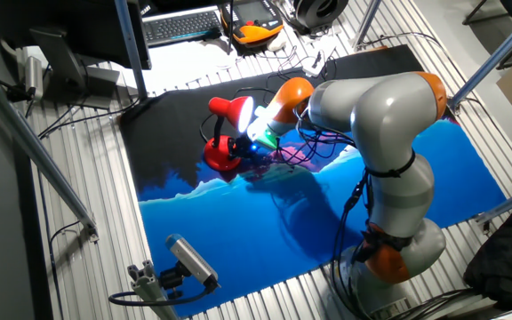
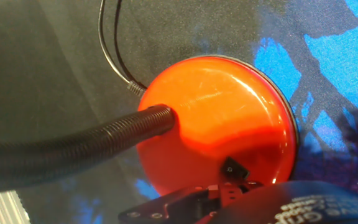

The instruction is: Turn on the desk lamp by pressing the button

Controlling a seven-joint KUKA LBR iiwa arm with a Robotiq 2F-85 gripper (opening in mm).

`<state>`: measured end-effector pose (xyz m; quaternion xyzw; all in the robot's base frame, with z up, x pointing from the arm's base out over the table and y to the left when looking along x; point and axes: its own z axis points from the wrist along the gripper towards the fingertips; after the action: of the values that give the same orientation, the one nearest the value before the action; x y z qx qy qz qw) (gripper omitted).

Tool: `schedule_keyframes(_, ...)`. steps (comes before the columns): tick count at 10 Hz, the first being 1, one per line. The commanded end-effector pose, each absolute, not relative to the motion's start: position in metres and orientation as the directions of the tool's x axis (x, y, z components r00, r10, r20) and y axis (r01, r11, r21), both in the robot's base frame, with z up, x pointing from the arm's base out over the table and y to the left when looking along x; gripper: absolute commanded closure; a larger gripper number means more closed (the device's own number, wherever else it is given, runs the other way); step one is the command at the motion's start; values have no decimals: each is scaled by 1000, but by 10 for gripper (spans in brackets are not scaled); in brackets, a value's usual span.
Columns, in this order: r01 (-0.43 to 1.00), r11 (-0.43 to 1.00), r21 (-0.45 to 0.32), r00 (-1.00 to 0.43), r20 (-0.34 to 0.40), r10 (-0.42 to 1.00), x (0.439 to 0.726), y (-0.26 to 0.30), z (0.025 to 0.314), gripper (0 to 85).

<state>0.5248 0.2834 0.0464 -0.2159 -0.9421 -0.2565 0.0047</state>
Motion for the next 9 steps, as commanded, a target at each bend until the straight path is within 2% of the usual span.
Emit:
schedule_keyframes(1, 409, 776, 481, -907, 121, 403, 524, 283, 47, 850)
schedule_keyframes(9, 367, 825, 429, -929, 122, 349, 518, 256, 68, 850)
